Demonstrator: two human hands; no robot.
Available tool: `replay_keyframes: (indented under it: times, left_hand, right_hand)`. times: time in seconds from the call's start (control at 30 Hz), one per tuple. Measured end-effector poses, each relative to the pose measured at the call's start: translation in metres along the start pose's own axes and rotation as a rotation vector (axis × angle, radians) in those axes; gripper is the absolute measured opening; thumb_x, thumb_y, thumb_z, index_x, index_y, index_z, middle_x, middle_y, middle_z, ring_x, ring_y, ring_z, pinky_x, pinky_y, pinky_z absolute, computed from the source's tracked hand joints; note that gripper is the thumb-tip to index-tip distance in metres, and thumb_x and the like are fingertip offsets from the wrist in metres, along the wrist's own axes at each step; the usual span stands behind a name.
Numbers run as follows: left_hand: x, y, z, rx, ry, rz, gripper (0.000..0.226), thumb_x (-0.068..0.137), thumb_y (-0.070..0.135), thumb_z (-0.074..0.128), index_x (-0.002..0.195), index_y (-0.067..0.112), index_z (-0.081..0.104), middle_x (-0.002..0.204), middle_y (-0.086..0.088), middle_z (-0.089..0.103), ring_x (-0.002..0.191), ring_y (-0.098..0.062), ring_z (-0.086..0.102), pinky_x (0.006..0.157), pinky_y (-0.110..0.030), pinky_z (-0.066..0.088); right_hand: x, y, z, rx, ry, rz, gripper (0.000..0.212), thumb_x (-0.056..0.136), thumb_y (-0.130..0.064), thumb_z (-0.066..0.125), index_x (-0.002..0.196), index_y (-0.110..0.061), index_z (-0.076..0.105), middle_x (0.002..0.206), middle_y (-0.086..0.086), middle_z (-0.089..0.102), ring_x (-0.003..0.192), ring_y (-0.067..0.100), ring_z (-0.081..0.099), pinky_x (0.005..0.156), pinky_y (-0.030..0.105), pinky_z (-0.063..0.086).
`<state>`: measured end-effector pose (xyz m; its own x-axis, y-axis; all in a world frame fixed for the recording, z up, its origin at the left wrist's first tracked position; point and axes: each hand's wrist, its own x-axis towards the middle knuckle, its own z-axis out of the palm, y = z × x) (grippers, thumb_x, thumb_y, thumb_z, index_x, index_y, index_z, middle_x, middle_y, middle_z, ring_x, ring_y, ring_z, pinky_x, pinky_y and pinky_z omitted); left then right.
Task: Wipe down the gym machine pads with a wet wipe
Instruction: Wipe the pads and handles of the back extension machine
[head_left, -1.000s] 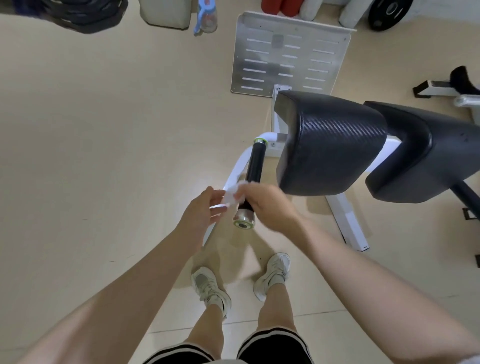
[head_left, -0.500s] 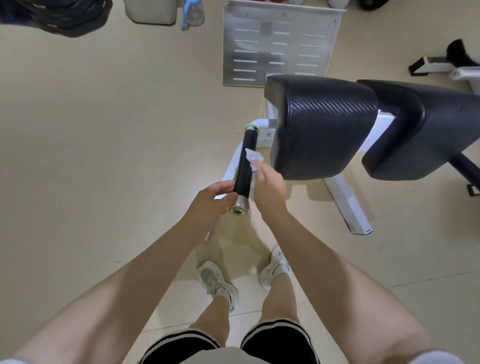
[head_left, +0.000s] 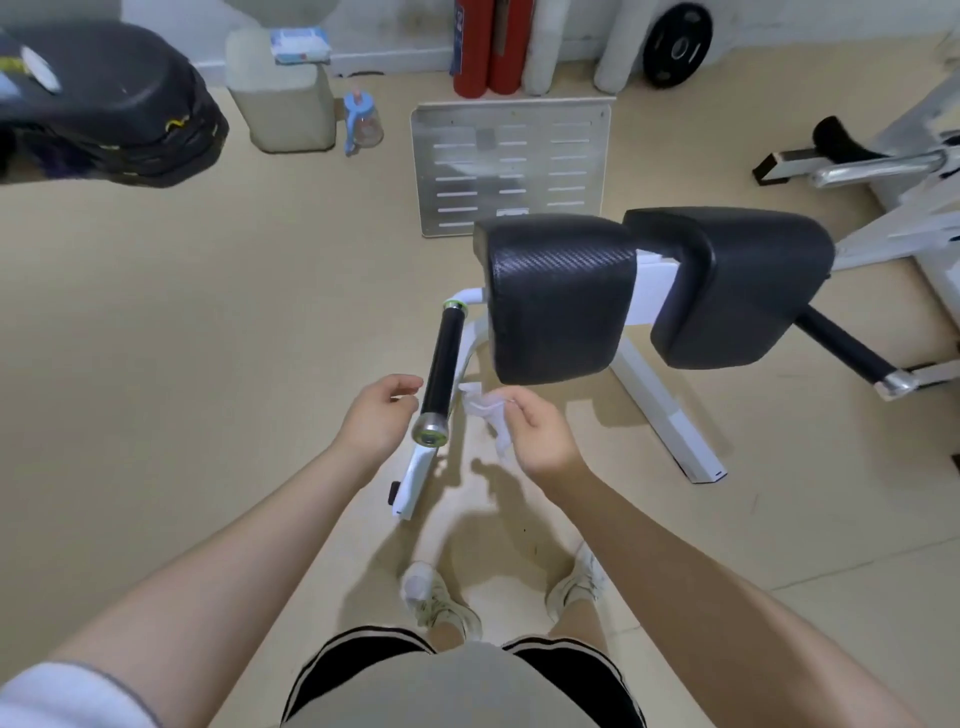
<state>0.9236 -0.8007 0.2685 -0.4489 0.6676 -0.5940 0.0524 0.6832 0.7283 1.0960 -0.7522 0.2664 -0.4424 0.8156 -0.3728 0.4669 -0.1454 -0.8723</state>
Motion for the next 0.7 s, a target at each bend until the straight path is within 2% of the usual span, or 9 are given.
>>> replay_keyframes:
  times: [0.07,0.1,0.17,0.3,0.37,0.47,0.53,0.6,0.7]
  left_hand:
    - [-0.008,0.014,0.008,-0.015,0.018,0.038,0.03,0.092,0.003,0.04,0.115,0.011,0.059,0.111,0.0,0.057,0.09,-0.008,0.054,0.073,-0.015,0.038]
    - [-0.011,0.021,0.015,-0.037,0.02,0.048,0.028,0.093,0.003,0.04,0.112,0.011,0.059,0.105,0.0,0.058,0.079,-0.005,0.057,0.062,-0.012,0.042]
    - [-0.021,0.034,0.033,-0.076,0.025,0.053,0.022,0.093,0.005,0.043,0.103,0.014,0.06,0.094,-0.002,0.06,0.063,-0.006,0.054,0.051,-0.013,0.043]
    - [-0.038,0.062,0.088,-0.106,-0.036,0.075,0.016,0.091,0.009,0.05,0.102,0.013,0.061,0.095,-0.001,0.062,0.074,-0.009,0.056,0.071,-0.022,0.043]
    - [-0.044,0.08,0.121,-0.118,-0.075,0.073,0.018,0.091,0.01,0.05,0.105,0.012,0.061,0.094,0.002,0.062,0.079,-0.01,0.058,0.074,-0.021,0.044]
    - [-0.047,0.109,0.173,-0.123,-0.086,0.081,0.018,0.091,0.011,0.051,0.105,0.015,0.062,0.096,0.001,0.064,0.082,-0.013,0.059,0.079,-0.026,0.043]
    - [-0.047,0.129,0.208,-0.12,-0.086,0.099,0.017,0.09,0.011,0.051,0.102,0.016,0.063,0.095,0.002,0.064,0.082,-0.014,0.059,0.081,-0.028,0.044]
    - [-0.046,0.148,0.239,-0.108,-0.107,0.129,0.017,0.09,0.011,0.051,0.099,0.016,0.064,0.093,0.003,0.064,0.083,-0.016,0.06,0.083,-0.03,0.044]
    - [-0.042,0.171,0.272,-0.116,-0.115,0.151,0.017,0.09,0.01,0.051,0.1,0.016,0.063,0.093,-0.001,0.064,0.084,-0.017,0.06,0.081,-0.028,0.044]
  right_hand:
    - [-0.001,-0.003,-0.02,0.124,-0.009,0.095,0.031,0.096,-0.006,0.033,0.098,-0.011,0.064,0.091,0.019,0.065,0.088,0.028,0.062,0.081,0.029,0.049]
    - [-0.003,-0.004,-0.032,0.177,-0.017,0.135,0.032,0.094,-0.005,0.033,0.095,-0.011,0.064,0.088,0.026,0.064,0.086,0.026,0.064,0.085,0.033,0.049]
    - [-0.007,-0.007,-0.061,0.302,-0.037,0.204,0.031,0.094,-0.004,0.031,0.087,-0.009,0.061,0.076,0.026,0.064,0.073,0.015,0.066,0.078,0.028,0.052]
    - [-0.01,0.007,-0.128,0.467,-0.073,0.309,0.028,0.101,-0.013,0.031,0.096,-0.004,0.058,0.093,0.016,0.068,0.081,0.022,0.066,0.07,0.028,0.051]
    - [-0.01,0.015,-0.167,0.514,-0.065,0.372,0.025,0.101,-0.015,0.032,0.104,-0.004,0.055,0.1,0.015,0.067,0.084,0.026,0.067,0.071,0.031,0.052]
    - [-0.002,0.029,-0.229,0.596,-0.031,0.436,0.029,0.099,-0.016,0.034,0.117,-0.003,0.053,0.119,0.019,0.063,0.108,0.034,0.062,0.079,0.036,0.051]
    - [0.002,0.034,-0.269,0.627,-0.054,0.427,0.032,0.098,-0.017,0.035,0.121,-0.005,0.054,0.121,0.017,0.062,0.114,0.032,0.059,0.073,0.029,0.049]
    - [0.006,0.038,-0.305,0.642,-0.095,0.397,0.034,0.098,-0.018,0.037,0.125,-0.004,0.053,0.122,0.015,0.062,0.113,0.028,0.059,0.075,0.026,0.046]
    - [0.011,0.04,-0.348,0.663,-0.115,0.345,0.029,0.097,-0.009,0.04,0.121,-0.007,0.055,0.111,0.009,0.068,0.095,0.02,0.066,0.078,0.029,0.044]
